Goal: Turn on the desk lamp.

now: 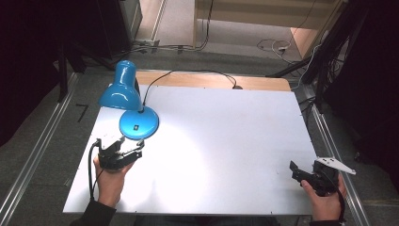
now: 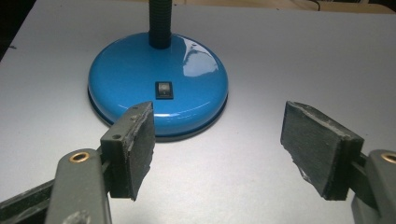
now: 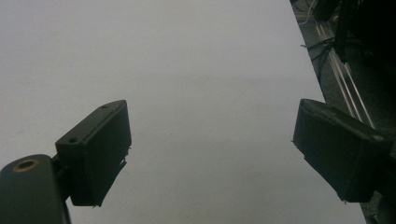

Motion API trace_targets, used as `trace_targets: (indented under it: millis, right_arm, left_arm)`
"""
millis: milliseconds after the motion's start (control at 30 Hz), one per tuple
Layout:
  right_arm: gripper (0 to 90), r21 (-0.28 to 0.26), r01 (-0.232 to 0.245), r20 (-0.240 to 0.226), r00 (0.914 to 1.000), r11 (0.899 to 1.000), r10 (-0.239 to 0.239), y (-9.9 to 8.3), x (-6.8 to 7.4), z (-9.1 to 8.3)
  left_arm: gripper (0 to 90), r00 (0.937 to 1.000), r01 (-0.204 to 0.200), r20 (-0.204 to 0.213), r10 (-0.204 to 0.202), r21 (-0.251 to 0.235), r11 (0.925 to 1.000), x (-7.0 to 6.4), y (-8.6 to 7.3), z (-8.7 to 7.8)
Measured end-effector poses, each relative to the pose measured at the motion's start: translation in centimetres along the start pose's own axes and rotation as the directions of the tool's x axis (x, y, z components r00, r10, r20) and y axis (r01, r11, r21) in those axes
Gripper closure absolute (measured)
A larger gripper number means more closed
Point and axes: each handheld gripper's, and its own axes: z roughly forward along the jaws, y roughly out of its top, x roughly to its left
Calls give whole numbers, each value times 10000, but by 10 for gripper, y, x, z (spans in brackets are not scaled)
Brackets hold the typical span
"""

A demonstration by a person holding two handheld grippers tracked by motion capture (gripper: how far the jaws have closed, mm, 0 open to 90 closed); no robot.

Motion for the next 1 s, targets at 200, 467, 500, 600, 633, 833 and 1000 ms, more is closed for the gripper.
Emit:
trace_targets:
  millis: [200, 467, 500, 600, 633, 833, 1000]
  right_arm:
    - [103, -2, 6, 2, 10000, 10000, -6, 0, 0, 0]
    - [103, 47, -4, 6, 10000, 10000, 4, 0, 1, 0]
    - [103, 47, -1, 0, 10000, 10000, 1, 0, 1, 0]
    - [103, 63, -14, -3, 10000, 10000, 14, 0, 1, 1]
    - [103, 56, 1, -5, 10000, 10000, -1, 0, 1, 1]
    - [103, 78, -17, -11, 10000, 10000, 17, 0, 1, 1]
    - [103, 88, 6, -10, 10000, 10000, -6, 0, 1, 1]
  left_arm:
    - [264, 10000, 1, -35, -1, -26, 10000, 0, -1, -4]
    - [265, 9999, -100, -34, 100, 97, 9999, 0, -3, -6]
    - [265, 9999, -110, -41, 110, 100, 9999, 0, -3, -6]
    - [265, 10000, -84, -13, 84, 55, 9999, 0, -4, -8]
    - [264, 10000, -96, -27, 96, 73, 9999, 0, -4, -8]
    - [265, 9999, -109, -111, 110, 60, 9999, 1, -5, -10]
    - [265, 9998, -155, -126, 155, 55, 9999, 2, -6, -12]
